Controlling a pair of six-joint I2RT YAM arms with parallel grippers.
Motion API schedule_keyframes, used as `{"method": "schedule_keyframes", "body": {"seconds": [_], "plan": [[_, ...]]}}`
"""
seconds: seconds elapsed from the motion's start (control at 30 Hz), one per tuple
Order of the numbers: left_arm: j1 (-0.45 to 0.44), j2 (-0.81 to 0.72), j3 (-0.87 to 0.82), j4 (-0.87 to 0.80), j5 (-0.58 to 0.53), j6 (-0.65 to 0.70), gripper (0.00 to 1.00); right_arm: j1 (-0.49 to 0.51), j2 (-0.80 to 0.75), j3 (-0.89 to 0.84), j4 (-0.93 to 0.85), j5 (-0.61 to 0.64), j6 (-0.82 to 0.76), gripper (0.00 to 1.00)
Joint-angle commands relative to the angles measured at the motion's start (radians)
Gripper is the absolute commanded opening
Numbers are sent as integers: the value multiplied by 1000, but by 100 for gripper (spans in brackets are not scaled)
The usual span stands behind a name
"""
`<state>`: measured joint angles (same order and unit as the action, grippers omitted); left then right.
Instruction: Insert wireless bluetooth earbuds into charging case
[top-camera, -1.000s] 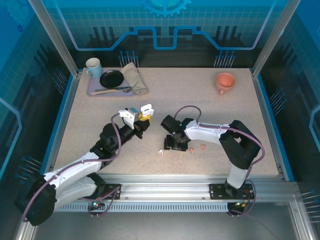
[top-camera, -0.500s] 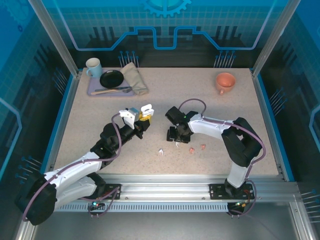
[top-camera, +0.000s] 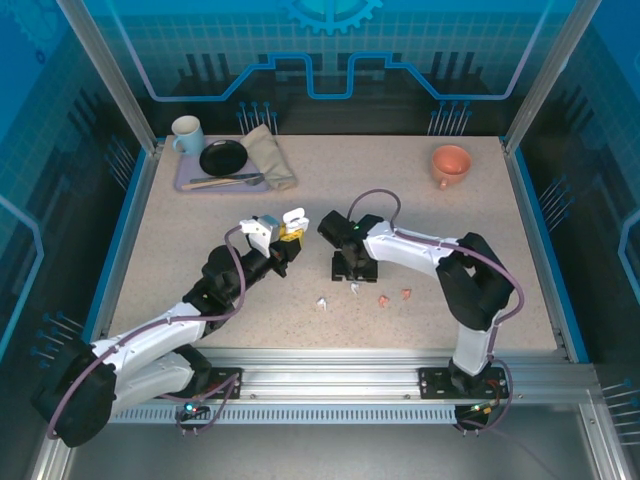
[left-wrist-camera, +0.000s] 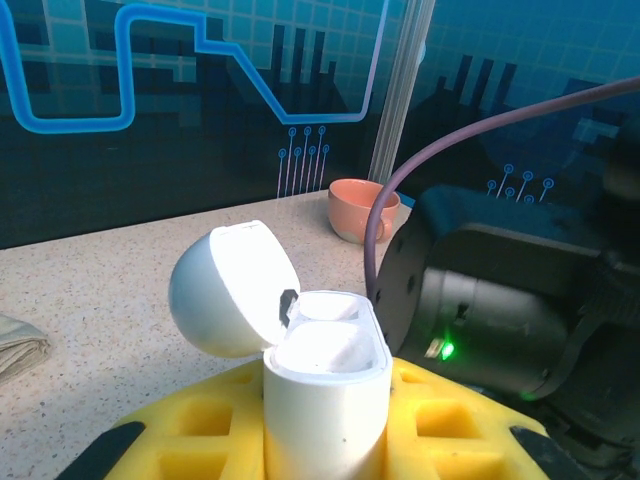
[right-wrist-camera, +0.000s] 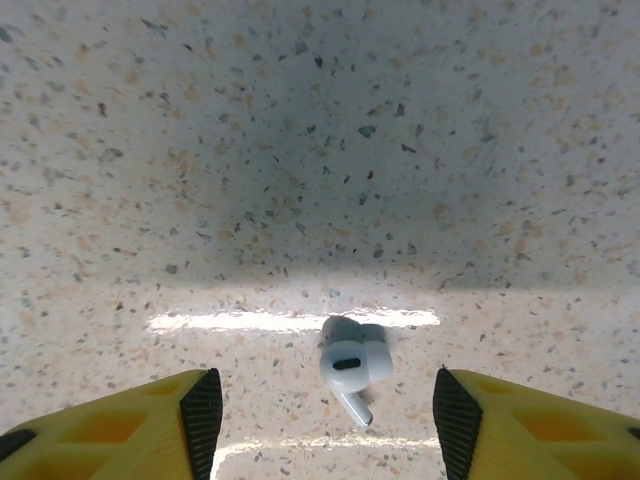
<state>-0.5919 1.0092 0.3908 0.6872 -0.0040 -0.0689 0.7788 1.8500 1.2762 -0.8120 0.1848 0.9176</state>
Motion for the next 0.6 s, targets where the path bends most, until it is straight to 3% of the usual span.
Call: {"method": "schedule_keyframes", "body": {"seconds": [0.0,0.57], "plan": [[1,-7,27,61,1,21,0,21,41,32,-62,32,44,60],[9,-14,19,64,4,21,0,22,99,2,-26,34,74,49]]}}
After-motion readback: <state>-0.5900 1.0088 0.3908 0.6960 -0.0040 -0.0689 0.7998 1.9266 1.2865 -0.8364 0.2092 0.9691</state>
